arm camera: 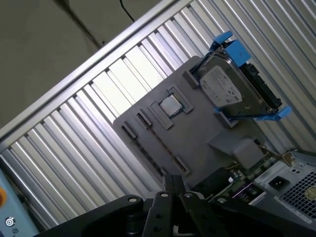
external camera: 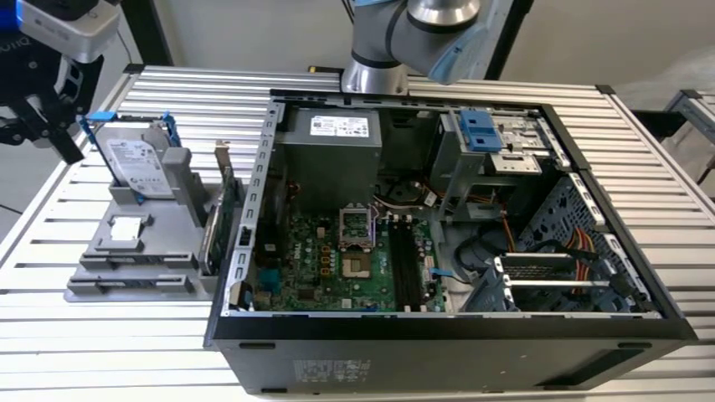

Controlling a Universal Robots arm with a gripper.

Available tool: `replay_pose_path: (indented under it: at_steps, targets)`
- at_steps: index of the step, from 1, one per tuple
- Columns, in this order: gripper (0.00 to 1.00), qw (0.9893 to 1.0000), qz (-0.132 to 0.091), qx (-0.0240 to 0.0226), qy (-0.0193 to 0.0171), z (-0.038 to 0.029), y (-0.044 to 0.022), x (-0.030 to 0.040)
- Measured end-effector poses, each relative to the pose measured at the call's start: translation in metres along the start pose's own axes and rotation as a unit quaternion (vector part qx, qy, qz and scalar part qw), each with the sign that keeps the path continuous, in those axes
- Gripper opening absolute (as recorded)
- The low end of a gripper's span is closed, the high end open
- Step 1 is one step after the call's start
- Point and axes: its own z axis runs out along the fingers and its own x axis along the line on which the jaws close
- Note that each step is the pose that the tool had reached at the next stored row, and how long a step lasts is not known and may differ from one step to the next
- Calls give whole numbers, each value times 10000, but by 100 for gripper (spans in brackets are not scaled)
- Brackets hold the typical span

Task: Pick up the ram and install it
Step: 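Pick up the ram and move it above insertion slot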

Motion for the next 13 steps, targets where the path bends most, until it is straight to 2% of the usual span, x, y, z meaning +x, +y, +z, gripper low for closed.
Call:
replay_pose_path:
  at_steps: [13]
  targets:
    - [0,9995,-315,32,-18,0,0,0]
